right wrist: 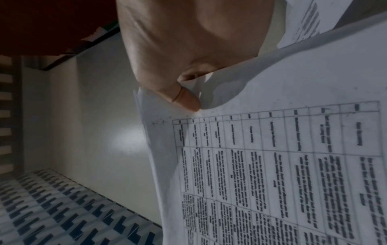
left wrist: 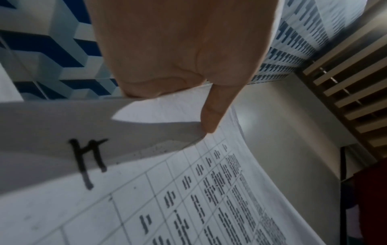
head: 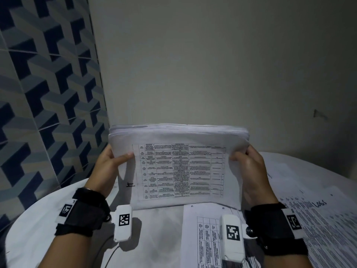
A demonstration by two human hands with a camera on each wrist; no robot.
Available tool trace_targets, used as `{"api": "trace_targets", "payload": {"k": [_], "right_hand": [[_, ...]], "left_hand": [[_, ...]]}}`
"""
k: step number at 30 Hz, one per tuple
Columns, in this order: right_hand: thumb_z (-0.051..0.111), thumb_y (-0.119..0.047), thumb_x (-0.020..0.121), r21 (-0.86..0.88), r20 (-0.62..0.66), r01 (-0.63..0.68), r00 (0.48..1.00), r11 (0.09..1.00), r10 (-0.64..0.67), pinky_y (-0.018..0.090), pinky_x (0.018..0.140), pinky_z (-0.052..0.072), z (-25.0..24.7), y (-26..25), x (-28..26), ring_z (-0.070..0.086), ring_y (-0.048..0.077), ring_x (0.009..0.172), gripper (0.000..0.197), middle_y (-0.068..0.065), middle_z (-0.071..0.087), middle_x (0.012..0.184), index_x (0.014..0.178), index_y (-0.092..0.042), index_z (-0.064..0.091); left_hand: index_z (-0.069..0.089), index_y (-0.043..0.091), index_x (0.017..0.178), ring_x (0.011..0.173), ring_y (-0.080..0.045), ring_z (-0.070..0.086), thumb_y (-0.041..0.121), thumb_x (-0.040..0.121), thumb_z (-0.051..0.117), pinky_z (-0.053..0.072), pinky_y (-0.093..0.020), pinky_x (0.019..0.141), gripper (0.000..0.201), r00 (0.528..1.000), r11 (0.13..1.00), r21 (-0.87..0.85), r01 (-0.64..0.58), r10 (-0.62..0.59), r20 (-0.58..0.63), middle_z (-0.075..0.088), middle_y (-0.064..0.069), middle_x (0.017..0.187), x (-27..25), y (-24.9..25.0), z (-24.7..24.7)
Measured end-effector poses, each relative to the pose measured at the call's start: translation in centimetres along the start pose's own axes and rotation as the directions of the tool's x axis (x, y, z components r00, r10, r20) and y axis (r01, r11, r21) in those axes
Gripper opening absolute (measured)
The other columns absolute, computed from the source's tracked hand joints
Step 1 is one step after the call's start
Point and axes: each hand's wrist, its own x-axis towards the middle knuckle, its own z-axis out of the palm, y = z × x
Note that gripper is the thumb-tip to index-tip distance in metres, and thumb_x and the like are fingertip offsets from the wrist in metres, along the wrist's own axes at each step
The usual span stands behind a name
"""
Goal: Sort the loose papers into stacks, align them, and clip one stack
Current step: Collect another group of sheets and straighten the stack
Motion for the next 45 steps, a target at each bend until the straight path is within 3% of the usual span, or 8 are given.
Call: {"api": "trace_targets", "payload": {"k": [3,7,12,21,25,33,40,45], "right_hand": [[0.066,-0.004,0.063,-0.033,0.081,-0.115,0.99,0.993,0.117,0.066,0.096,0.052,-0.4,1.0,-0.3,0.071,0.041,0.104,0.044,0.015,0.077,0.107,0.106,-0.013,0.073],[0.069,0.004,0.082,-0.134,0.131,-0.102,0.984,0.986,0.12,0.056,0.095,0.056,-0.5,1.0,-0.6,0.075,0.03,0.098,0.037,0.004,0.08,0.104,0.114,-0.016,0.071],[0.072,0.002,0.087,-0.093,0.07,0.022,0.997,0.995,-0.016,0.032,0.083,0.059,0.6,-0.3,-0.7,0.074,0.015,0.095,0.035,-0.004,0.078,0.104,0.114,-0.02,0.067],[0.064,-0.008,0.072,-0.031,0.012,-0.09,0.996,0.995,0.09,0.06,0.097,0.054,0.6,1.1,-0.4,0.072,0.034,0.104,0.037,0.006,0.078,0.108,0.105,-0.022,0.073],[0.062,0.0,0.076,-0.016,-0.03,-0.08,0.996,0.997,0.079,0.052,0.101,0.053,0.7,1.5,-0.2,0.067,0.038,0.11,0.028,0.007,0.076,0.103,0.095,-0.017,0.073],[0.062,-0.005,0.055,-0.026,-0.007,-0.155,0.988,0.988,0.155,0.071,0.094,0.05,0.0,2.3,-0.1,0.065,0.048,0.109,0.03,0.022,0.074,0.106,0.084,-0.009,0.072],[0.061,-0.006,0.056,-0.018,-0.051,-0.114,0.992,0.993,0.113,0.055,0.087,0.054,0.3,1.9,0.1,0.066,0.043,0.101,0.022,0.015,0.073,0.092,0.07,-0.02,0.07],[0.061,-0.007,0.064,-0.045,-0.033,-0.117,0.993,0.992,0.115,0.057,0.09,0.055,0.5,1.8,-0.3,0.067,0.043,0.103,0.022,0.018,0.075,0.099,0.081,-0.016,0.071]], "left_hand": [[0.062,0.012,0.129,0.114,-0.028,0.071,-0.014,0.085,0.064,0.052,-0.042,0.099,0.051,0.995,0.994,0.064,0.091,-0.094,0.032,0.077,-0.008,0.119,0.2,-0.7,-0.6],[0.065,0.009,0.128,0.116,-0.03,0.07,-0.015,0.084,0.065,0.052,-0.045,0.101,0.05,0.984,0.978,0.136,0.158,-0.168,0.058,0.077,-0.008,0.119,0.2,-1.4,-0.9],[0.064,0.011,0.127,0.106,-0.016,0.072,-0.012,0.087,0.068,0.056,-0.034,0.085,0.046,0.99,0.98,0.173,-0.095,0.112,-0.09,0.074,-0.003,0.116,0.0,-0.3,0.4],[0.063,0.017,0.13,0.115,-0.027,0.067,-0.009,0.089,0.064,0.054,-0.042,0.093,0.049,0.999,0.99,0.137,0.03,-0.026,-0.033,0.074,-0.005,0.12,0.2,-1.2,0.3],[0.07,0.01,0.122,0.116,-0.038,0.067,-0.008,0.087,0.062,0.051,-0.056,0.104,0.04,0.999,0.993,0.113,0.047,-0.044,-0.03,0.076,-0.012,0.118,0.5,-1.7,0.0],[0.065,0.007,0.129,0.118,-0.034,0.068,-0.017,0.084,0.057,0.052,-0.049,0.103,0.051,0.988,0.983,0.118,0.138,-0.145,0.055,0.076,-0.01,0.121,0.7,-2.2,-0.3],[0.068,0.006,0.124,0.115,-0.034,0.069,-0.013,0.086,0.06,0.051,-0.052,0.104,0.044,0.994,0.989,0.097,0.11,-0.111,0.004,0.076,-0.009,0.119,0.7,-1.8,-0.4],[0.067,0.007,0.126,0.121,-0.033,0.066,-0.012,0.087,0.058,0.046,-0.054,0.11,0.044,0.995,0.989,0.11,0.101,-0.103,0.015,0.075,-0.008,0.122,0.5,-2.1,0.1]]}}
